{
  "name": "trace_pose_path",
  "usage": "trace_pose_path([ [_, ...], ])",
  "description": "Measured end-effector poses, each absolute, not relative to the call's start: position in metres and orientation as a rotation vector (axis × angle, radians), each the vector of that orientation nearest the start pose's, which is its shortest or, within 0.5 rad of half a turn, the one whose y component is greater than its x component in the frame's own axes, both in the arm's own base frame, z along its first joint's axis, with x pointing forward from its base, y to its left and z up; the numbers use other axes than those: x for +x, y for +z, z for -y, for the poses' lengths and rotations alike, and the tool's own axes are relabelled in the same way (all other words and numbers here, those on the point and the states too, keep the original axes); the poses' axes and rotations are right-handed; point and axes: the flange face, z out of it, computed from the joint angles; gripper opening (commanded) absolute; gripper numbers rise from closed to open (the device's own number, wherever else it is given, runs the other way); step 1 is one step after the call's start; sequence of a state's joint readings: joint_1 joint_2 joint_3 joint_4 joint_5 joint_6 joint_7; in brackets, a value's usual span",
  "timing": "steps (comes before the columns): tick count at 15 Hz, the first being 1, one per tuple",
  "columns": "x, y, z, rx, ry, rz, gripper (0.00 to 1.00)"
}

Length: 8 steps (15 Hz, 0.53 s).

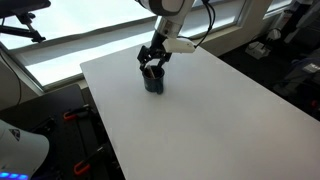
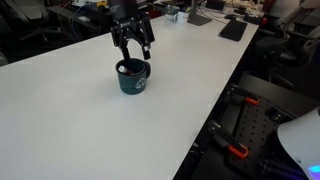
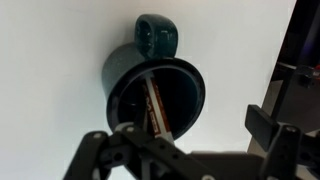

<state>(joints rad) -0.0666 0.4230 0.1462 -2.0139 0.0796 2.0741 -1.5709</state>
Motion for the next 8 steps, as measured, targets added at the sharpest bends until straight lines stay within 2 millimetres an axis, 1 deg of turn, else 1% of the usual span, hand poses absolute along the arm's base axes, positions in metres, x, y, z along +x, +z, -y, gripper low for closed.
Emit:
trace_pose_path([
  [8, 0.5575, 0.2101, -0.0522, 2.318, -0.302, -2.608, 1.00],
])
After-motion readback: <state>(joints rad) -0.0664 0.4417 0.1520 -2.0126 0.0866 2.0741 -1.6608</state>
